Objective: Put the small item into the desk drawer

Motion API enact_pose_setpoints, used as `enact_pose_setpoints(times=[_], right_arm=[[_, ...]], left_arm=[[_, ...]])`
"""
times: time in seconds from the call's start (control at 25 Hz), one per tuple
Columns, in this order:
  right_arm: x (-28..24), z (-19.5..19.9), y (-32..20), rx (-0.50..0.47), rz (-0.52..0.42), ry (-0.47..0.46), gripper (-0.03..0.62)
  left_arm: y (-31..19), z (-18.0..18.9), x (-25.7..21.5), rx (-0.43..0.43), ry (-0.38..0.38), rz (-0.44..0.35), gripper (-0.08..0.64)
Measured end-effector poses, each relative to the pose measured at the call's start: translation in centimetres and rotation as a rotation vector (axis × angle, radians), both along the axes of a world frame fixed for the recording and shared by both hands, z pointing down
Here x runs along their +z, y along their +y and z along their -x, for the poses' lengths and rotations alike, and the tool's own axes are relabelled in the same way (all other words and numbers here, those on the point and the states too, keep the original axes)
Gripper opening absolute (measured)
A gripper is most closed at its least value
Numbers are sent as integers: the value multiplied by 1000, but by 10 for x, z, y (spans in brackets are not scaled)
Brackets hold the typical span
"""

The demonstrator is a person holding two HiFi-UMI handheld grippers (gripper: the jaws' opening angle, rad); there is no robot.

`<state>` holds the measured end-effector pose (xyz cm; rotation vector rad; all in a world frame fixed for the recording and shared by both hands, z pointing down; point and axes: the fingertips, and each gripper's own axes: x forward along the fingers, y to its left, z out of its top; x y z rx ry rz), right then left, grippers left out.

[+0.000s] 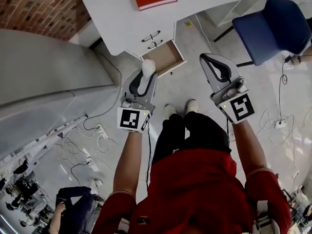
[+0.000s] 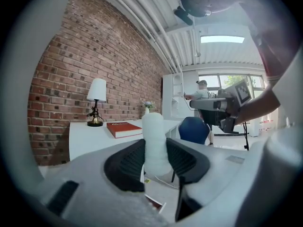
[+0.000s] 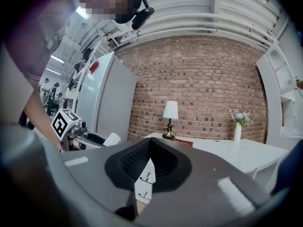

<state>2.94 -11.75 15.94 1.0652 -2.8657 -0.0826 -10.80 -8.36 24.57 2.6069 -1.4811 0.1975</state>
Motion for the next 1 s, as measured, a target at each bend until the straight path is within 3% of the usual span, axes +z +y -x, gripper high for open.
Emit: enact_pose_setpoints(times=[0.4,1.0], right_arm=[[96,0,-40,-28,59,-2,11],[273,13,-86,-92,83,21,11]], left_arm=[[-35,-5,108,11,-22,116,143],[-84,-3,282,76,-147,208,143]])
